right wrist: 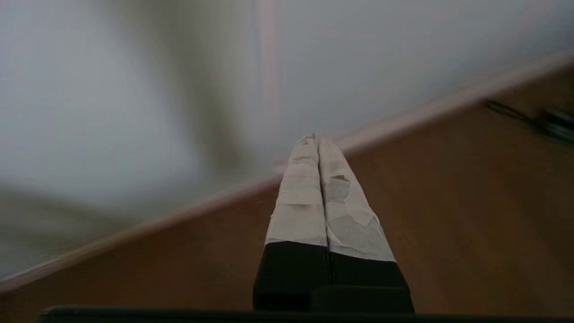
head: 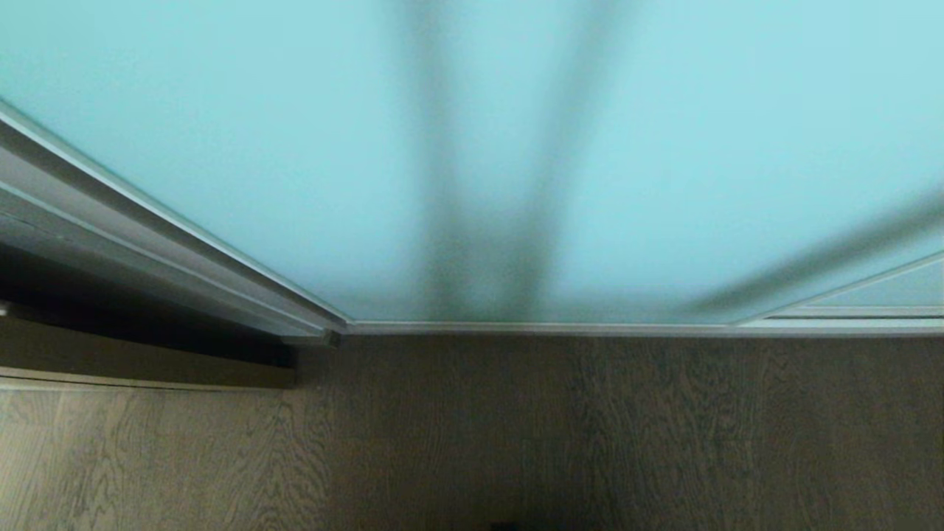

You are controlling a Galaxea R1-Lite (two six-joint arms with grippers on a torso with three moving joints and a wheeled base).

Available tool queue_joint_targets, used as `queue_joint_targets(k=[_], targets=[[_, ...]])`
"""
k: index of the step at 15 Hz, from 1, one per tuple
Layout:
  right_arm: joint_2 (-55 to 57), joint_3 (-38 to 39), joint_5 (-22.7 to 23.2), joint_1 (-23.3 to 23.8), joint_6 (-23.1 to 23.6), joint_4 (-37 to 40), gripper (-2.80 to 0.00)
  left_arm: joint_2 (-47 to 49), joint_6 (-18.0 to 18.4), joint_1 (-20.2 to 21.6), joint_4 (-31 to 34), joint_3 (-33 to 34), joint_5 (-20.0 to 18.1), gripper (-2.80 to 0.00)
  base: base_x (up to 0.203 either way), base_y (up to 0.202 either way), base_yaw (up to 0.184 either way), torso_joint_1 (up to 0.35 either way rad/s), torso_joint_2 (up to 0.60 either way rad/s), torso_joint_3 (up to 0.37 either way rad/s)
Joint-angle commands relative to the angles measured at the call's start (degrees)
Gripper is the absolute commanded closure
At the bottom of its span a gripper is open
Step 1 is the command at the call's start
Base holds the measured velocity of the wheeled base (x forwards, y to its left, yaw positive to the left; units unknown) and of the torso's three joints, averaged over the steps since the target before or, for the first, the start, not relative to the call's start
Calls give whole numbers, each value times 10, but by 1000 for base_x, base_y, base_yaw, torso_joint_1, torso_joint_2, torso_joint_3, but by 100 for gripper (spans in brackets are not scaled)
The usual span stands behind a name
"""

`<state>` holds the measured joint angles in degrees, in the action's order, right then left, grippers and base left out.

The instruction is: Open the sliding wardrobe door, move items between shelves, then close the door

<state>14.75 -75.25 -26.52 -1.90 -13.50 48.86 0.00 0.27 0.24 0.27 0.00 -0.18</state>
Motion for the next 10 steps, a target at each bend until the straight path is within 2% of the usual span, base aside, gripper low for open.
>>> queue_joint_targets(k=[1,3,6,8,10], targets=[[-15,117,-23,3,1,-52,0,1,0,0,0,1,0,0,0,0,0,0,0,0],[-24,241,-28,12,27,-139,0,1,0,0,0,1,0,0,0,0,0,0,0,0],[-38,433,-20,22,115,-347,0,1,0,0,0,1,0,0,0,0,0,0,0,0],[-42,541,24,25,152,-451,0,1,0,0,0,1,0,0,0,0,0,0,0,0],[-43,582,81,26,164,-499,0,1,0,0,0,1,0,0,0,0,0,0,0,0]])
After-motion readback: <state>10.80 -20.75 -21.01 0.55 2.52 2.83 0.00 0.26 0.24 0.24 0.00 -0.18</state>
